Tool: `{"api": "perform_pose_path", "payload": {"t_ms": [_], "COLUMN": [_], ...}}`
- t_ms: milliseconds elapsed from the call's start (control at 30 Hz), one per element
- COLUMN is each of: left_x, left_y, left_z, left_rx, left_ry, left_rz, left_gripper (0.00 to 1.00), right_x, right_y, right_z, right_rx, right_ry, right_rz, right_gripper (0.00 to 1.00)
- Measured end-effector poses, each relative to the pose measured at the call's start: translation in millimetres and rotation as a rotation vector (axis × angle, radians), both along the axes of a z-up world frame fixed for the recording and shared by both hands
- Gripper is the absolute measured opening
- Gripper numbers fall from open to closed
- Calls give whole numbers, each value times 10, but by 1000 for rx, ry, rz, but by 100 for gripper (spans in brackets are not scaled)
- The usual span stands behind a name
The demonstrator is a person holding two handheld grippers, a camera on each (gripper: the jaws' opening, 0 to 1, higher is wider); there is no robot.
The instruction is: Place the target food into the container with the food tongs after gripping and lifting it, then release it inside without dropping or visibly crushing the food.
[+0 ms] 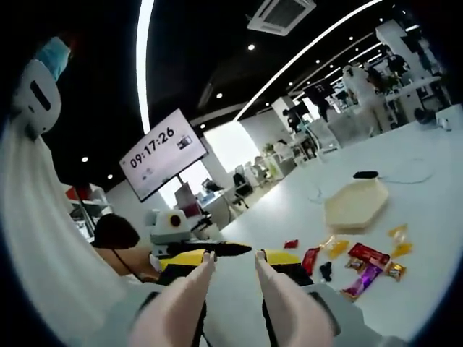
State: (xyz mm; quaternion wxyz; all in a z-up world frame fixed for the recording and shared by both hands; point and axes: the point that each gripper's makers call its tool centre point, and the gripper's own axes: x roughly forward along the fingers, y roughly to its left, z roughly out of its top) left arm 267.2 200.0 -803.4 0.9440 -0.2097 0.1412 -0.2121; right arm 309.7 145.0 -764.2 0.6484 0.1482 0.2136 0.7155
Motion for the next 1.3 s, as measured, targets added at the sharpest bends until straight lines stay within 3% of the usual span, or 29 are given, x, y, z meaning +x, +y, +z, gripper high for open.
{"api": "perform_pose_path", "payload": {"t_ms": [100, 500, 567, 667, 833, 1100, 1300], "left_x": [-18, -122, -117, -122, -141, -128, -133], "left_y": [49, 162, 227, 268, 325, 412, 466], "left_z": [-17, -132, -101, -95, -105, -79, -111], "left_rx": [16, 54, 47, 44, 61, 75, 109], "left_ry": [1, 55, 42, 36, 33, 27, 34], "left_rz": [33, 70, 99, 116, 138, 180, 199], "left_gripper": [99, 99, 99, 99, 99, 99, 99], "right_x": [16, 190, 222, 346, 384, 434, 465], "right_y": [-8, -76, -83, -74, -31, -25, -44], "right_z": [-21, -109, -133, -247, -236, -323, -328], "right_rx": [-10, -30, -36, -100, -102, -146, -153], "right_ry": [-19, -36, -42, -108, -103, -152, -140], "right_rz": [-3, -53, -59, -89, -95, -106, -122], "right_gripper": [29, 29, 28, 28, 28, 28, 28]}}
